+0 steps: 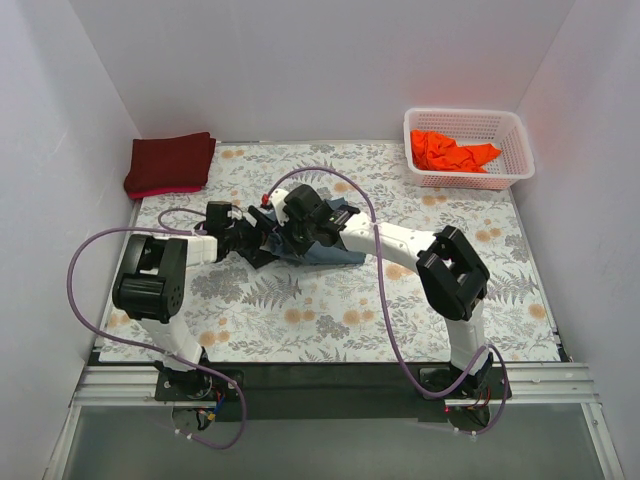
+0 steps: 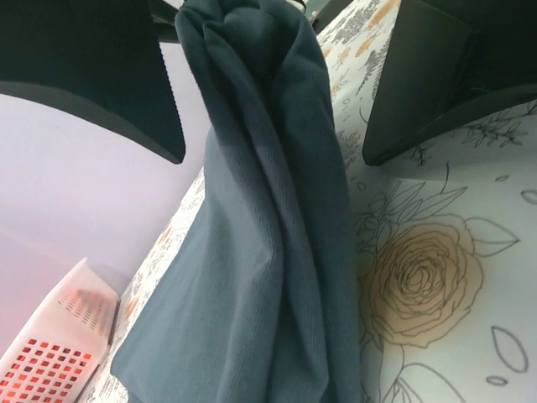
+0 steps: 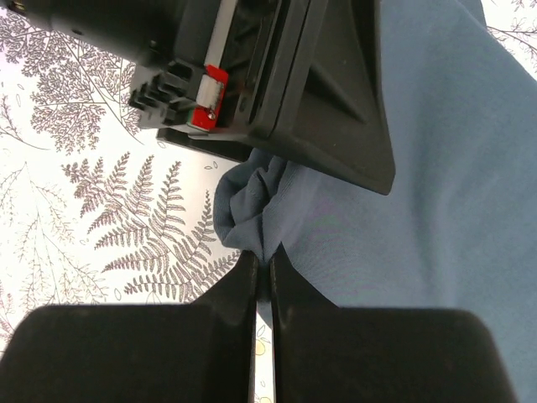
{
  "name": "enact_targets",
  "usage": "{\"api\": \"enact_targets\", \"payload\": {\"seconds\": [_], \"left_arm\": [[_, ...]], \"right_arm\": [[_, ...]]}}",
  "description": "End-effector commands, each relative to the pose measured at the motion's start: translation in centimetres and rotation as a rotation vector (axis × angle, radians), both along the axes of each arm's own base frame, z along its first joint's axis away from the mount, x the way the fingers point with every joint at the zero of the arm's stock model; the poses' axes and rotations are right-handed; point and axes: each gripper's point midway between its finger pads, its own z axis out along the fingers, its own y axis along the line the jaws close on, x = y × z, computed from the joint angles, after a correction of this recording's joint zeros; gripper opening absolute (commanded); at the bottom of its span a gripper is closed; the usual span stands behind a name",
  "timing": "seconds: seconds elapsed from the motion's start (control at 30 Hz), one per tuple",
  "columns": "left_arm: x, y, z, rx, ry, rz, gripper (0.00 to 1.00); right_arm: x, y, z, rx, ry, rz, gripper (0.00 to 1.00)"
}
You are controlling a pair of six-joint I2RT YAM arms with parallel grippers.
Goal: Fold and stack the t-shirts
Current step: Neatly place the folded tshirt to the corner
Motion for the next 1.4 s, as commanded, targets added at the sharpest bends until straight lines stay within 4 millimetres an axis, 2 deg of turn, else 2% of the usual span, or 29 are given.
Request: {"api": "enact_targets", "payload": {"seconds": [0.0, 0.03, 0.1, 0.17, 0.27, 0.3, 0.37, 0.4, 0.43, 0.47, 0.5, 0.57, 0.63, 0.67, 0.7, 0.77, 0.8, 0.87, 0.9, 0.93, 1.0, 1.03, 1.13, 1.17, 1.23, 1.27, 1.3, 1.33, 1.37], "left_arm": [[0.1, 1.0, -3.1, 0.115, 0.032, 0.027, 0.83], [0.3, 1.0, -3.1, 0.122, 0.021, 0.024, 0.75], [0.5, 0.9, -3.3, 0.149, 0.001, 0.008, 0.69], [0.9, 0.9, -3.2, 0.160, -0.017, -0.002, 0.39], [1.7, 1.2, -3.3, 0.206, -0.046, -0.032, 0.03], [1.6, 1.3, -3.8, 0.222, -0.031, -0.042, 0.00], [3.0, 1.6, -3.4, 0.271, -0.080, -0.063, 0.00], [2.8, 1.9, -4.1, 0.299, -0.053, -0.082, 0.00], [3.2, 2.7, -4.5, 0.362, -0.077, -0.104, 0.00], [4.8, 2.9, -3.6, 0.401, -0.121, -0.116, 0.00], [4.8, 3.5, -3.8, 0.446, -0.109, -0.133, 0.00], [6.2, 5.4, -4.2, 0.593, -0.145, -0.178, 0.00], [8.4, 7.1, -3.3, 0.719, -0.168, -0.191, 0.00], [9.2, 8.0, -3.0, 0.774, -0.177, -0.194, 0.00], [11.1, 9.7, -2.3, 0.889, -0.200, -0.196, 0.00], [12.8, 11.3, -1.4, 0.975, -0.221, -0.200, 0.00], [14.4, 12.2, -0.4, 1.043, -0.250, -0.212, 0.00], [16.1, 13.7, 0.8, 1.115, -0.264, -0.200, 0.00], [16.4, 14.6, 0.5, 1.164, -0.245, -0.218, 0.00], [18.3, 14.8, 2.7, 1.188, -0.294, -0.190, 0.00], [19.5, 15.6, 3.1, 1.234, -0.298, -0.198, 0.00], [21.2, 16.3, 5.5, 1.288, -0.343, -0.176, 0.00], [22.9, 17.8, 7.0, 1.377, -0.352, -0.192, 0.00], [24.1, 18.4, 9.2, 1.402, -0.388, -0.160, 0.00], [24.7, 19.5, 9.9, 1.441, -0.379, -0.155, 0.00], [25.3, 20.8, 11.8, 1.485, -0.392, -0.119, 0.00], [25.4, 22.1, 12.4, 1.512, -0.382, -0.106, 0.00], [25.7, 22.1, 13.1, 1.513, -0.394, -0.094, 0.00], [25.8, 23.2, 13.8, 1.530, -0.394, -0.079, 0.00]], "right_arm": [[-0.4, 0.9, 2.7, 0.090, -0.011, 0.018, 0.01], [-0.4, 0.9, 2.6, 0.091, -0.007, 0.020, 0.01], [-0.6, 0.8, 2.3, 0.086, -0.002, 0.023, 0.01], [-0.5, 0.8, 2.1, 0.084, 0.000, 0.025, 0.01], [-0.8, 0.8, 2.0, 0.083, 0.004, 0.035, 0.01], [-0.9, 0.7, 2.1, 0.085, 0.003, 0.035, 0.02], [-1.1, 0.4, 2.0, 0.079, 0.004, 0.039, 0.14], [-1.2, 0.2, 2.3, 0.082, -0.001, 0.041, 0.28], [-1.4, -0.3, 1.9, 0.069, 0.007, 0.035, 0.34], [-1.5, -0.7, 1.7, 0.059, 0.007, 0.030, 0.39], [-1.7, -1.1, 2.3, 0.062, 0.001, 0.026, 0.46], [-2.3, -2.7, 2.0, 0.042, 0.011, 0.008, 0.52], [-2.5, -4.0, 1.8, 0.028, 0.016, -0.010, 0.62], [-3.0, -5.5, 1.3, 0.005, 0.023, -0.028, 0.65], [-3.1, -6.3, 1.2, -0.001, 0.026, -0.041, 0.70], [-3.9, -8.8, 0.5, -0.038, 0.041, -0.068, 0.74], [-4.2, -9.7, 0.1, -0.057, 0.045, -0.075, 0.78], [-4.6, -11.6, 0.2, -0.088, 0.044, -0.104, 0.81], [-5.1, -12.8, -0.8, -0.117, 0.059, -0.107, 0.82], [-5.2, -13.6, -1.0, -0.131, 0.067, -0.119, 0.82], [-6.0, -15.0, -1.8, -0.170, 0.094, -0.129, 0.83], [-6.2, -15.5, -1.9, -0.179, 0.100, -0.135, 0.83], [-6.4, -16.5, -2.3, -0.214, 0.126, -0.149, 0.83], [-6.3, -16.8, -2.5, -0.228, 0.134, -0.157, 0.83], [-6.1, -16.9, -2.3, -0.241, 0.141, -0.164, 0.83], [-5.9, -17.1, -2.5, -0.251, 0.147, -0.172, 0.83], [-5.6, -17.2, -2.5, -0.261, 0.155, -0.178, 0.83], [-5.8, -17.3, -2.6, -0.267, 0.160, -0.178, 0.83], [-5.4, -17.0, -2.5, -0.265, 0.165, -0.179, 0.83]]}}
